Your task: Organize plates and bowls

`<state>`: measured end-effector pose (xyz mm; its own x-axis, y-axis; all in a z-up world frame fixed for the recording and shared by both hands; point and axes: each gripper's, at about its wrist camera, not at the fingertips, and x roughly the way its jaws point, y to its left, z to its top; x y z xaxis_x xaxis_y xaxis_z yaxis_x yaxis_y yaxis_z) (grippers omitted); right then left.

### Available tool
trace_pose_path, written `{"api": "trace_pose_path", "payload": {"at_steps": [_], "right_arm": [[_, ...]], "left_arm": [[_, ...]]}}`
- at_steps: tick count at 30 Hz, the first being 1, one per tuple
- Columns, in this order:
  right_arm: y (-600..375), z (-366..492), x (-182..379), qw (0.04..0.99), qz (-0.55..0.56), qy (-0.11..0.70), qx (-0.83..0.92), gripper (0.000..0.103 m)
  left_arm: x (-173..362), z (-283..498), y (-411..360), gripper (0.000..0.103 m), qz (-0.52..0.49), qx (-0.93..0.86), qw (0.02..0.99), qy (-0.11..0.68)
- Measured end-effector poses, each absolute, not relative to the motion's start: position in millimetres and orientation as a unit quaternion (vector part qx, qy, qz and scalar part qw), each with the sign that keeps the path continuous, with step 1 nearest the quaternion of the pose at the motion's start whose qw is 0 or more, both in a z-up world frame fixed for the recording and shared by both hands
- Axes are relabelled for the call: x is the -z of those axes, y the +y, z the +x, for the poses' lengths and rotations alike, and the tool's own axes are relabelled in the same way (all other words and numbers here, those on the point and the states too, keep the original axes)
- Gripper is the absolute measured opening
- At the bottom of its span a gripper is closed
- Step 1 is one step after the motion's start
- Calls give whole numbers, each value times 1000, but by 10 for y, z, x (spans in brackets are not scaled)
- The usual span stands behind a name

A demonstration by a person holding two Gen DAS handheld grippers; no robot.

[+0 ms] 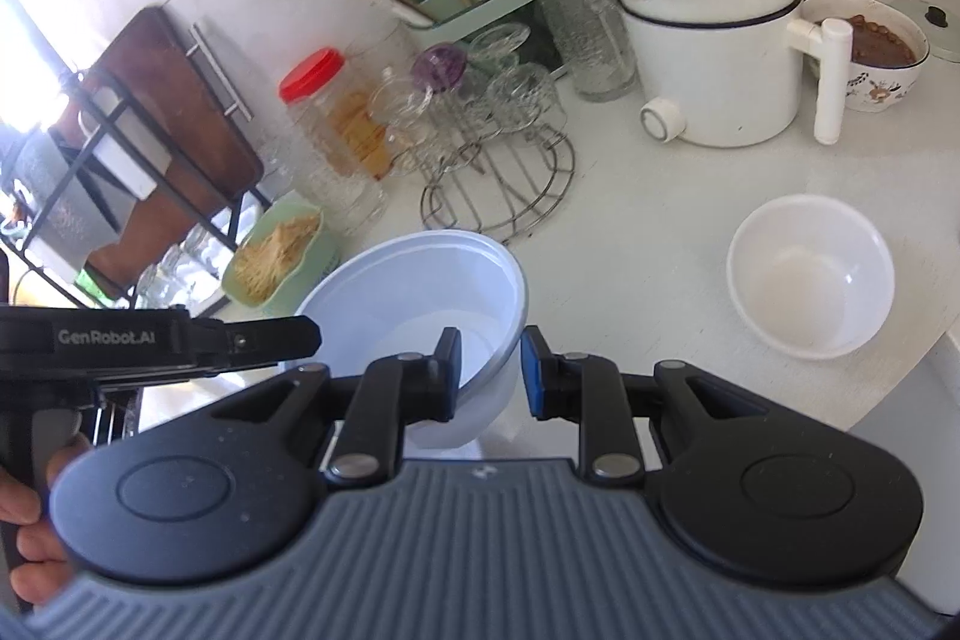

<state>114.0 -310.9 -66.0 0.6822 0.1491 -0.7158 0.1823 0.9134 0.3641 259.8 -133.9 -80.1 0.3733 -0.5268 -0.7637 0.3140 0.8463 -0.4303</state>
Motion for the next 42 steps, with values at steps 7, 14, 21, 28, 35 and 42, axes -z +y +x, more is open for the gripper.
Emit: {"api": "trace_pose_path", "payload": {"at_steps": [7,14,21,28,35,42], "right_arm": [[-2821,1131,813,884,187,429,0,24],[-2637,1156,973,877,168,450,-7,24],[-2532,1211,1046,873,139,468,-14,26],[-2512,1216,1005,878,135,460,-15,26],[-2572,1185,812,896,134,423,-7,55],[-2654,1146,560,911,145,387,1,55]], "left_arm": [[1071,2491,-1086,19,-94,234,817,519],[1333,2433,-940,19,-87,214,814,534],[1408,2433,-900,19,-82,203,812,541],[1387,2465,-916,23,-82,197,811,545],[1214,2454,-910,39,-76,193,825,525],[951,2447,-948,39,-62,196,842,499]]}}
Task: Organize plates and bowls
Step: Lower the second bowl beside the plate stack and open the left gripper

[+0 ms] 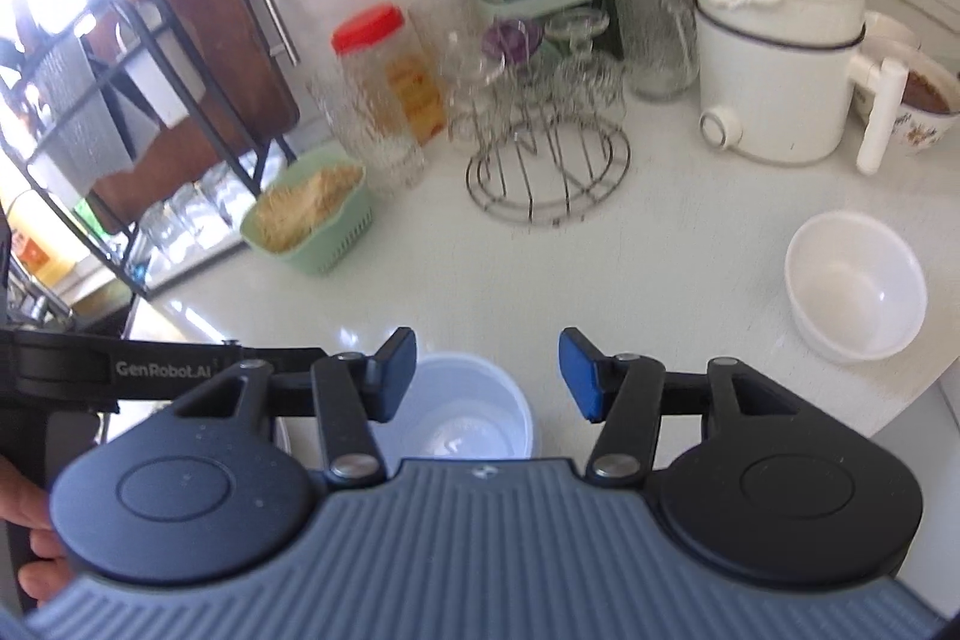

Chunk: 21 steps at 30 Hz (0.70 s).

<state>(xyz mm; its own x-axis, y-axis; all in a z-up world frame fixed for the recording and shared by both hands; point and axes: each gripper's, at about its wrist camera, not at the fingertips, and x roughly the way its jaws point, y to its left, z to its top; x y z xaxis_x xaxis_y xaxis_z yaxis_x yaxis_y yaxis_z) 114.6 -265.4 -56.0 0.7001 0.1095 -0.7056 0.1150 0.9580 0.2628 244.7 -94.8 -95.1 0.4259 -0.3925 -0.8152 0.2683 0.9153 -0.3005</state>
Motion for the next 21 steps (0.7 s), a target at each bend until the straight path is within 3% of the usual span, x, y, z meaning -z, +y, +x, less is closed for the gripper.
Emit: {"api": "trace_pose_path", "payload": {"at_steps": [21], "right_arm": [[-2943,922,211,933,142,324,66,55]], "left_arm": [[525,2367,-1358,39,-34,228,865,445]]}}
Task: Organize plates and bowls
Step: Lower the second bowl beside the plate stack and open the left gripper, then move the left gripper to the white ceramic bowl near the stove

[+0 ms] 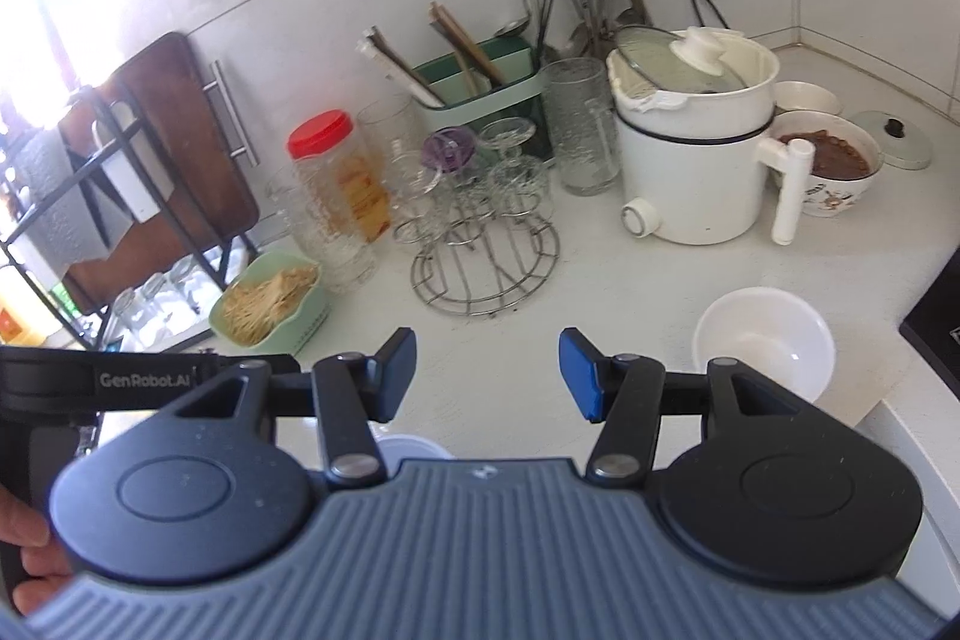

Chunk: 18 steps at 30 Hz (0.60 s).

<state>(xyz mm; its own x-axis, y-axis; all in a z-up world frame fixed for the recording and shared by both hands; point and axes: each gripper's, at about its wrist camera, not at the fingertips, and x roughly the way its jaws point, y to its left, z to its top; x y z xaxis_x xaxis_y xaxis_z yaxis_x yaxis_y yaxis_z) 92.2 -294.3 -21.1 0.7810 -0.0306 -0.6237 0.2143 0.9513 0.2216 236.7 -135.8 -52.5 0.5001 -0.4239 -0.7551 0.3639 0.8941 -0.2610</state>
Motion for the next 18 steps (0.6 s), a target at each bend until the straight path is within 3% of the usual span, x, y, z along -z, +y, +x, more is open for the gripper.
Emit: {"api": "trace_pose_path", "payload": {"at_steps": [18], "right_arm": [[-3572,636,266,926,147,325,121,55]], "left_arm": [[610,2283,-2163,39,-13,270,851,451]]}}
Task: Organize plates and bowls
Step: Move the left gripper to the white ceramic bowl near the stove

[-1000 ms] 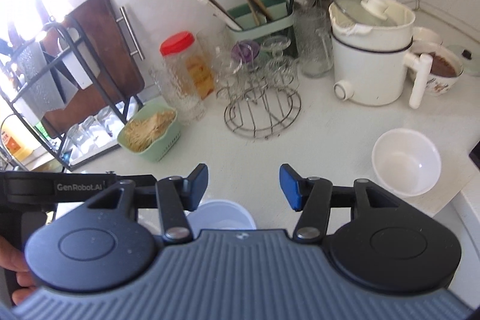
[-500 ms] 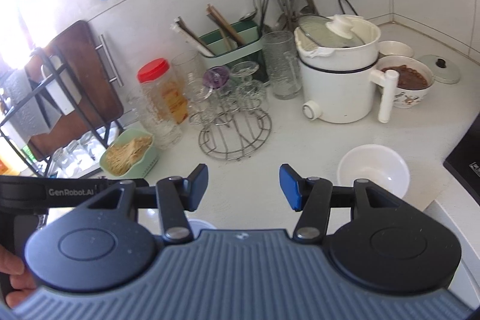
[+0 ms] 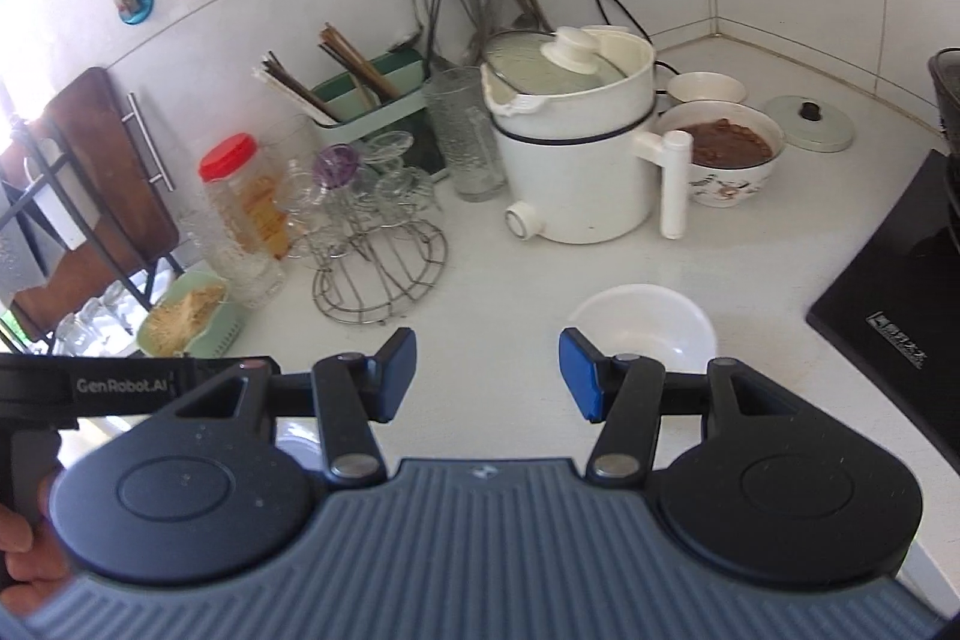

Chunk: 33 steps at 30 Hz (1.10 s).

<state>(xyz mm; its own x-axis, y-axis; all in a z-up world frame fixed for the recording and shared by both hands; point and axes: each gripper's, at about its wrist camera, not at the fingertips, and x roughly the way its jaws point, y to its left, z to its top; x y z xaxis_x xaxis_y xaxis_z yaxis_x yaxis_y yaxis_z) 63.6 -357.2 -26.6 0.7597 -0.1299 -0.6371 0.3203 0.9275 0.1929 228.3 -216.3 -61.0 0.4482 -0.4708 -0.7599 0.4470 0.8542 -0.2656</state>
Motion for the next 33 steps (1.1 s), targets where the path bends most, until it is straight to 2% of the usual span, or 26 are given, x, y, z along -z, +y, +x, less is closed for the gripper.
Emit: {"api": "trace_pose_path", "payload": {"at_steps": [14,24,25,27,33], "right_arm": [[-4032,524,397,916,161,330,159,55],[-4293,595,684,910,157,340,178,55],[-4323,602,709,910,158,338,179,55],[-4356,640,756,911,153,337,180,55],[-4523,797,880,912,161,323,196,54]], "left_arm": [[787,2333,-2633,39,1,285,837,467],[1068,2517,-2943,40,27,286,831,477],[1095,2534,-2973,42,24,288,830,477],[1160,2576,-3028,55,14,293,829,477],[1361,2701,-3218,56,15,303,818,489]]}}
